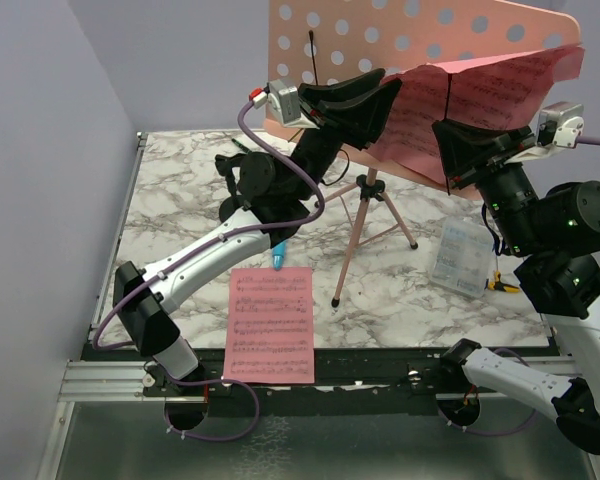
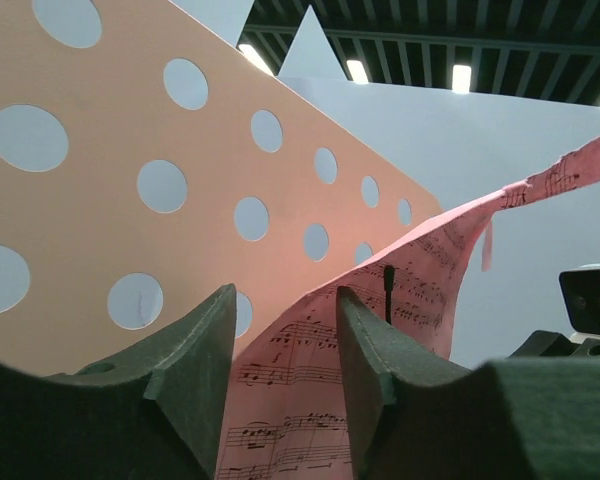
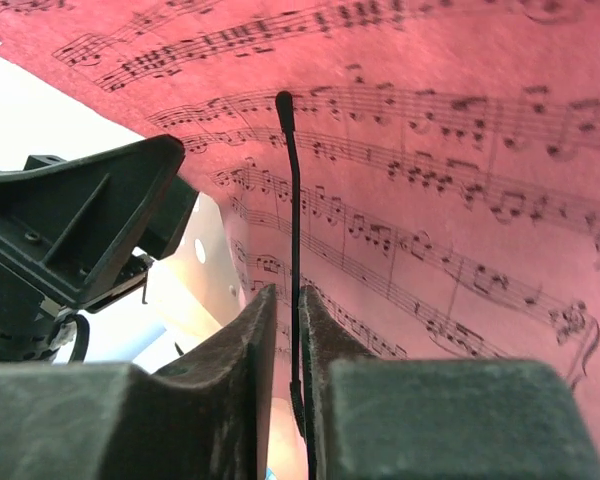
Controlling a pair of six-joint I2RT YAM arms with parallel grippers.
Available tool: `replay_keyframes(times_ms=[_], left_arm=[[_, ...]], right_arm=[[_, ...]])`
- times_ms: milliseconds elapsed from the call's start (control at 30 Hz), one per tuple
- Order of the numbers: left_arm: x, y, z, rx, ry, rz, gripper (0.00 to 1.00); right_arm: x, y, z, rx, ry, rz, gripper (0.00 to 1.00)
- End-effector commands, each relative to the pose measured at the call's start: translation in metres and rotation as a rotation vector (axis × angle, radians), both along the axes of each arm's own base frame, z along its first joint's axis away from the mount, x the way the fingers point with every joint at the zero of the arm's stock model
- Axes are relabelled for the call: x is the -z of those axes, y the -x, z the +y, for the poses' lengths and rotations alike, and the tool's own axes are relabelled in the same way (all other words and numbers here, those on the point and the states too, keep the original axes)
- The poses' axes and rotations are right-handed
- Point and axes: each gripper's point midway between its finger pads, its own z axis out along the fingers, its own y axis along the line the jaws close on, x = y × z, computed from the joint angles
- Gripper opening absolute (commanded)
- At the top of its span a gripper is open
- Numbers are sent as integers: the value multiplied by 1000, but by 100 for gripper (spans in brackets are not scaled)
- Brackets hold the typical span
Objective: Set up the instrument practice props
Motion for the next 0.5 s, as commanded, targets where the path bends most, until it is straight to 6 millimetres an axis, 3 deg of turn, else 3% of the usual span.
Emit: replay_keyframes(times_ms=[0,233,467], left_arm=[[-15,15,17,-11,26,-44,49],[-19,18,25,-41,29,-56,61],[-16,17,29,-61,19,-55,64]], right_arm=[[-18,8,-2,-18,-54,-56,22],[-19,8,-3,-16,-60,-57,29],[-19,7,-2,-16,-57,-54,32]])
